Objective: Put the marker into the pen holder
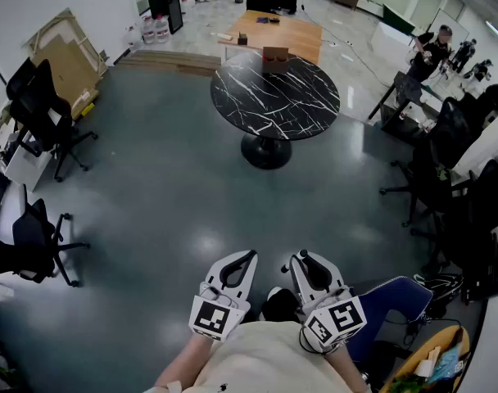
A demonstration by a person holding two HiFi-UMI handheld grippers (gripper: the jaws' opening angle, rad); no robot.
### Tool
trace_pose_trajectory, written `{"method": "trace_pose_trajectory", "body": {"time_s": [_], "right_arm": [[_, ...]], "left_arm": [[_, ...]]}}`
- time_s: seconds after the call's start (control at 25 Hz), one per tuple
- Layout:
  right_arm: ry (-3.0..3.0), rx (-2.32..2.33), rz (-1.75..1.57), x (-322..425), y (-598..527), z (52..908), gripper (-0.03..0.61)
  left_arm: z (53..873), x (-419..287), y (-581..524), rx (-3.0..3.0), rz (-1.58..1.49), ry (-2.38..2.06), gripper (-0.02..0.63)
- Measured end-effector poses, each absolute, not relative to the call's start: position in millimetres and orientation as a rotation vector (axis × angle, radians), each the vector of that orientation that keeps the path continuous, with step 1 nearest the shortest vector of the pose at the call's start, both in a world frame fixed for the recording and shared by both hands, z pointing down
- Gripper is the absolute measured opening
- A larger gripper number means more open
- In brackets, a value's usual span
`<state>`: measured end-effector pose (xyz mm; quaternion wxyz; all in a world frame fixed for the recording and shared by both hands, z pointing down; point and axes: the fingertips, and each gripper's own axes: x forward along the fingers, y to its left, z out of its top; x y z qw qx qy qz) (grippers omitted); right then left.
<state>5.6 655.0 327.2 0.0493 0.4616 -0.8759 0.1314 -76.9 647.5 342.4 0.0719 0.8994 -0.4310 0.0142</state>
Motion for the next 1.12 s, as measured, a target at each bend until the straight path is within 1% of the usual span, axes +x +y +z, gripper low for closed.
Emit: {"method": "trace_pose_trajectory", "body": {"time_s": [0.16,0.36,0.56,0.72,1.12], "right_arm": [[-2.65,1.409,0.413,3,643,329,0.078],[-2.643,1.411,0.421,9,612,336,0.078],[-2.634,1.419,0.471,34,561,352,0.078],[-2.644,1.396,0.479,60,506,358,0.078],[-2.699,1.349,0.477,130,376,343,0.078]], "left_arm": [[331,-81,634,2.719,-0.07,-1.32,0.008],[345,-78,602,2.708,0.032,-1.308,0.008],[350,-62,554,2.688,-0.016,-1.34,0.008],[352,-38,501,2.69,0.006,-1.35,0.008],[339,19,375,2.649,0.03,-1.476,0.008]]}}
